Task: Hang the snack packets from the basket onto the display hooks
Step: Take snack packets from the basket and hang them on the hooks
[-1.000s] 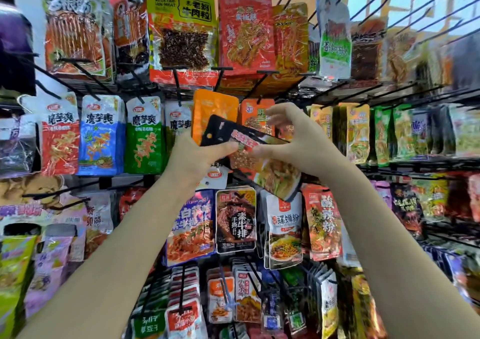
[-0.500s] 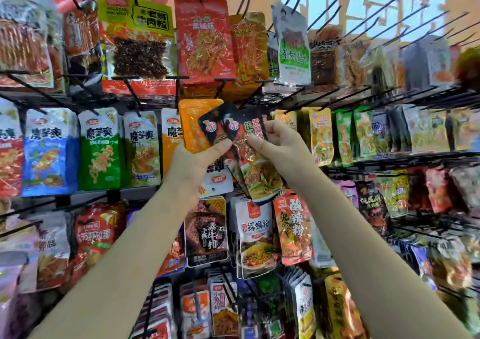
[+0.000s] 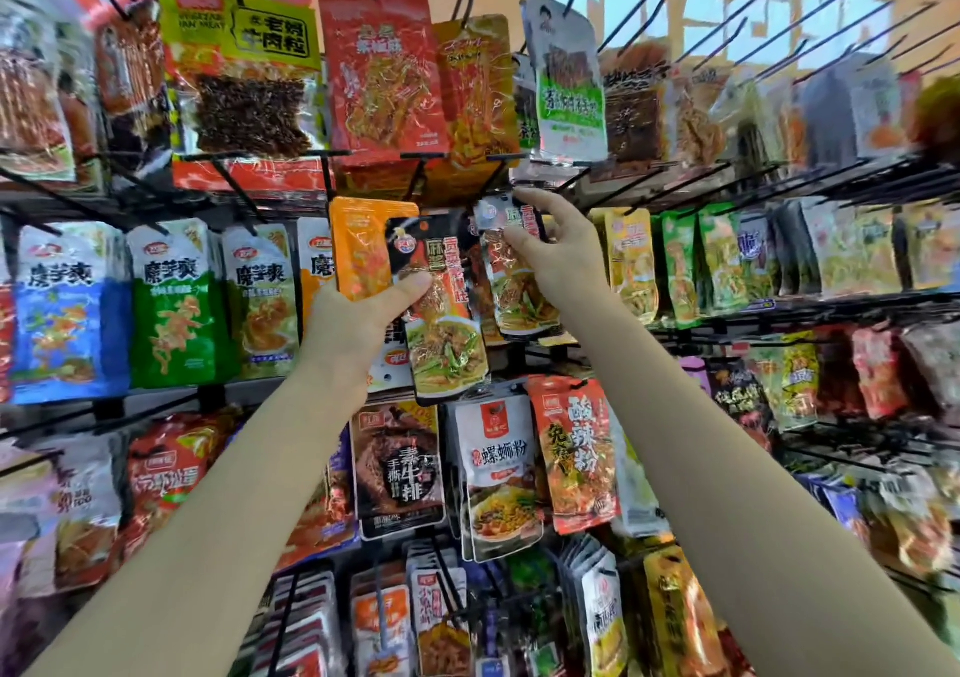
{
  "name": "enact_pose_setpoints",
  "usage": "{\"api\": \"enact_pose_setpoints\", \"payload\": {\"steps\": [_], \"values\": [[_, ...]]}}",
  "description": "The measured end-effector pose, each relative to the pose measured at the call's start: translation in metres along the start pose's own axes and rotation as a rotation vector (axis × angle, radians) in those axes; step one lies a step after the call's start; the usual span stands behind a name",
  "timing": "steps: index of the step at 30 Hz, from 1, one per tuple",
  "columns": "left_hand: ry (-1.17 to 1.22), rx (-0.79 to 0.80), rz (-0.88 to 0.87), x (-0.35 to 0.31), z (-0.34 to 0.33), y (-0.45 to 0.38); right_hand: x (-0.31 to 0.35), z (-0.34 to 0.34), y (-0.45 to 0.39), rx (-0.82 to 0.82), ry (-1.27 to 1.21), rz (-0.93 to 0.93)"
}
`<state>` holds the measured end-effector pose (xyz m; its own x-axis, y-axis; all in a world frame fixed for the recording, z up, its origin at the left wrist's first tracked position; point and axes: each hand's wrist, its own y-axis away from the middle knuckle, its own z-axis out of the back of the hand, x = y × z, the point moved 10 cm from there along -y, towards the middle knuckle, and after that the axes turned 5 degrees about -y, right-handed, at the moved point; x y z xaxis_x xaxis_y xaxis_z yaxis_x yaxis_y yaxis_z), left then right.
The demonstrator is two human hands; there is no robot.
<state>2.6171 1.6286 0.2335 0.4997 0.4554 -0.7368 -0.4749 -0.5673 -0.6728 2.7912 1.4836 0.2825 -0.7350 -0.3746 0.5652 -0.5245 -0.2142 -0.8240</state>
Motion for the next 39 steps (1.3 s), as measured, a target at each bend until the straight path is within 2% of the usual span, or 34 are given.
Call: {"api": "enact_pose_setpoints", "payload": {"steps": [7, 9, 11, 15, 16, 23, 27, 34, 39], "values": [[-0.014, -0.068, 0.019, 0.008, 0.009, -0.009, -0.003, -0.010, -0.004, 0.037, 0.207, -0.009], [-0.021, -0.092, 0.031, 0.007, 0.011, -0.010, 0.003, -0.004, -0.001, -0.039, 0.316, 0.042], [-0.016, -0.090, 0.033, 0.008, 0.008, -0.012, 0.012, 0.001, 0.005, -0.084, 0.278, 0.095], [-0.037, -0.009, 0.043, 0.008, -0.011, -0.013, 0.008, -0.032, 0.025, 0.215, -0.022, -0.038], [-0.042, 0.009, 0.050, 0.008, -0.014, -0.014, 0.007, -0.038, 0.027, 0.243, -0.071, -0.058], [0.001, 0.098, 0.137, 0.020, -0.008, -0.010, -0.004, 0.000, 0.003, -0.027, -0.092, -0.025], [-0.001, 0.087, 0.094, 0.016, 0.000, -0.006, -0.002, -0.002, -0.007, -0.022, -0.093, 0.049], [0.020, 0.039, 0.082, 0.014, 0.012, -0.004, -0.011, -0.005, -0.016, 0.006, -0.018, -0.001], [-0.012, 0.104, 0.106, 0.015, 0.005, -0.003, -0.018, -0.012, -0.019, 0.059, 0.125, -0.060]]}}
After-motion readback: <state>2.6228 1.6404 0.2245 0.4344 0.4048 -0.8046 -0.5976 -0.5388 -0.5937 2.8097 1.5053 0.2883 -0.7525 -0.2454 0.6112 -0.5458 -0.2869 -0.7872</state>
